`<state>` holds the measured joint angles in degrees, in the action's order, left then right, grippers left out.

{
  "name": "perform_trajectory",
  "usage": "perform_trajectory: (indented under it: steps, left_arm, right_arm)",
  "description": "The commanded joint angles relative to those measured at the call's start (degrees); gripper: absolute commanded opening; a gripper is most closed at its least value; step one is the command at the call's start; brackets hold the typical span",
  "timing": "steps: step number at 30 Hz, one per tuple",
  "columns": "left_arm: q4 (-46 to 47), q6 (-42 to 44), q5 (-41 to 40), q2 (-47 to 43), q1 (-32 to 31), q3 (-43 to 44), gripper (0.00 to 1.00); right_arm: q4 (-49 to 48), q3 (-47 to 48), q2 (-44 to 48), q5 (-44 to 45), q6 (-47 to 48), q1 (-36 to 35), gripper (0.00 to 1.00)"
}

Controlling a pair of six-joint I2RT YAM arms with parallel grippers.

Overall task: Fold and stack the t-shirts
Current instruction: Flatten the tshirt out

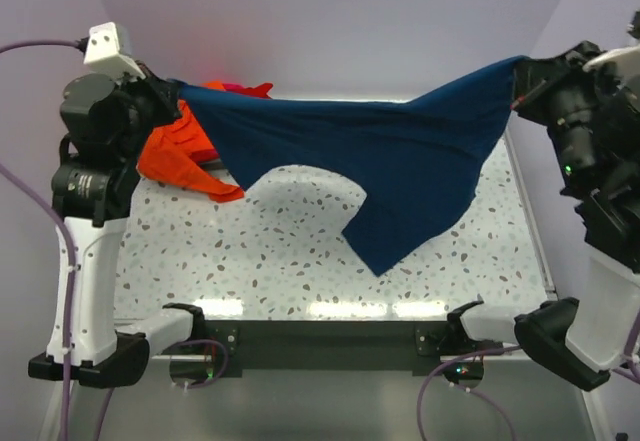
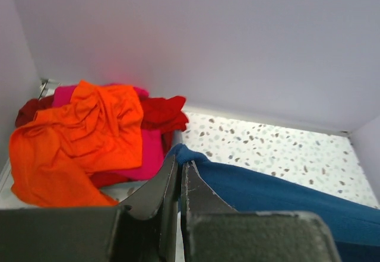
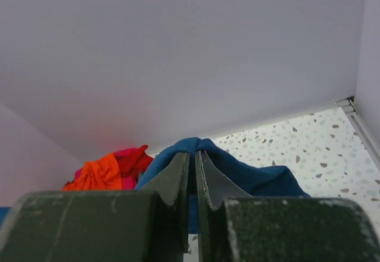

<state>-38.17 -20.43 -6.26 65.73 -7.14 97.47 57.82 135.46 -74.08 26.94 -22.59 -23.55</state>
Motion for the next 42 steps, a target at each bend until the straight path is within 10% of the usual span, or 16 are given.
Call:
perform_trajectory:
  steps: [1,14,27,42]
  left_arm:
    - [-3.3,0.6,6.0,-3.0,0.5,7.0,0.0]
    - [-9.3,-2.8,20.1,-6.1,0.5,16.6,0.0]
    - [-1.5,-1.3,17.3,1.5,0.5,1.2,0.0]
    - [-0.8,2.1,16.3,5.7,0.5,9.1,0.0]
  right_arm:
    - [-0.9,1.5,4.3,-4.0,5.0,0.3,0.0]
    - [-6.6,4.9,13.5,-9.0,7.6,0.3,0.0]
    - [-10.2,-6.2,8.3,-1.6,10.5,0.2,0.0]
    - [-9.5,2.6,0.1,-3.0,12.6,0.2,0.0]
